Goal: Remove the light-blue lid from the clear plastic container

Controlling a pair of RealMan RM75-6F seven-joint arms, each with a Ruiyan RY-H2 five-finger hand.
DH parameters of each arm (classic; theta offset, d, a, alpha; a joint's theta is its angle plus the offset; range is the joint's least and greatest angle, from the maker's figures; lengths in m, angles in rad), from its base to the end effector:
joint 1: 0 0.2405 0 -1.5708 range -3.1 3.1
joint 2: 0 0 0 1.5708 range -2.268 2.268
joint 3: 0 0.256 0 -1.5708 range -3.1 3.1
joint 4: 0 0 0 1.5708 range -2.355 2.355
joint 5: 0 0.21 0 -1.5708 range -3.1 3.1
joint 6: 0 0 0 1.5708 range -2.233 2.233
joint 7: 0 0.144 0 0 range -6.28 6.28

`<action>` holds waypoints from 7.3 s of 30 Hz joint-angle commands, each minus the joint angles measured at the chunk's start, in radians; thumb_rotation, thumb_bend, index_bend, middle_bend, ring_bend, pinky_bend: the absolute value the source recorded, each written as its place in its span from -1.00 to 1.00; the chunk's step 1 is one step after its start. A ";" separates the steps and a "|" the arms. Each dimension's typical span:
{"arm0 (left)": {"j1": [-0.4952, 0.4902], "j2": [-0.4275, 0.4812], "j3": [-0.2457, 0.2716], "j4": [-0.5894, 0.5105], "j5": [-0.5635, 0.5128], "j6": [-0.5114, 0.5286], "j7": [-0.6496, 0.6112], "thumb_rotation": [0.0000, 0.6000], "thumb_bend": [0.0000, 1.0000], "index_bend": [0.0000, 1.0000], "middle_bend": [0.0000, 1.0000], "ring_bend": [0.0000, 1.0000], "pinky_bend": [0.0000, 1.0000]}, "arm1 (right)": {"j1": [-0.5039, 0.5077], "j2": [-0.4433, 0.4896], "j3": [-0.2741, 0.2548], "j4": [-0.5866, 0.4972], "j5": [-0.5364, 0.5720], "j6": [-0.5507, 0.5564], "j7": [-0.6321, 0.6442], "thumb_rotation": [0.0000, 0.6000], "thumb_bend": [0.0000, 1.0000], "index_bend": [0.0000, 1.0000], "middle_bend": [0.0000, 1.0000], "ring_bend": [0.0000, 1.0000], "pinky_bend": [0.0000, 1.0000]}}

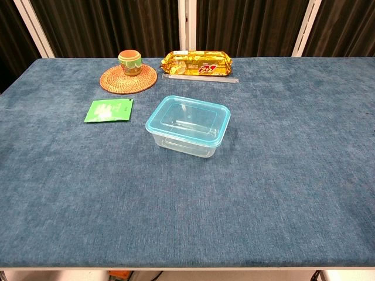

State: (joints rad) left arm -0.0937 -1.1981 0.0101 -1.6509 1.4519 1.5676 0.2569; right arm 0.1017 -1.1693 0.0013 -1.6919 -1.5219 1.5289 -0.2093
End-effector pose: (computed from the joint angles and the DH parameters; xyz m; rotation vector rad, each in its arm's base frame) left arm -0.3014 0.1698 0.1358 -1.3884 -0.8014 -0.7837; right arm -0.2859 -0.1739 0.1351 1.4472 -0.8265 0.8664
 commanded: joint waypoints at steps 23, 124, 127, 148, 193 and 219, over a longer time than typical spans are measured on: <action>-0.437 0.043 -0.172 -0.084 0.006 -0.565 -0.004 1.00 -1.00 -0.88 -1.00 -1.00 -1.00 | 0.038 0.010 0.030 -0.012 -0.094 -0.028 0.011 1.00 -0.95 -1.00 -0.94 -1.00 -1.00; -1.016 -0.443 -0.142 0.189 -0.739 -0.793 0.174 1.00 -1.00 -0.52 -0.52 -0.54 -0.42 | 0.503 -0.606 0.099 0.472 -0.103 -0.361 0.250 1.00 -0.92 -1.00 -0.98 -1.00 -1.00; -1.017 -0.444 -0.142 0.190 -0.740 -0.795 0.174 1.00 -1.00 -0.52 -0.52 -0.54 -0.42 | 0.506 -0.607 0.097 0.475 -0.098 -0.362 0.251 1.00 -0.92 -1.00 -0.98 -1.00 -1.00; -1.020 -0.441 -0.134 0.193 -0.751 -0.799 0.182 1.00 -1.00 -0.52 -0.52 -0.54 -0.41 | 0.524 -0.610 0.090 0.485 -0.083 -0.356 0.260 1.00 -0.87 -1.00 -0.96 -1.00 -1.00; -1.021 -0.443 -0.132 0.169 -0.747 -0.761 0.234 1.00 -1.00 -0.63 -0.63 -0.59 -0.43 | 0.533 -0.635 0.101 0.504 -0.093 -0.270 0.300 1.00 -0.35 0.01 -0.58 -1.00 -1.00; -0.945 -0.386 -0.139 0.095 -0.631 -0.730 0.124 1.00 -1.00 -0.84 -1.00 -1.00 -0.95 | 0.535 -0.666 0.106 0.569 -0.107 -0.221 0.341 1.00 0.20 0.59 -0.48 -1.00 -1.00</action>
State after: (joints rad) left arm -1.0405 -1.5860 -0.1297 -1.5541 0.8185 0.8359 0.3829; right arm 0.6361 -1.8332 0.1059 -1.1245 -1.6283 1.3061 0.1302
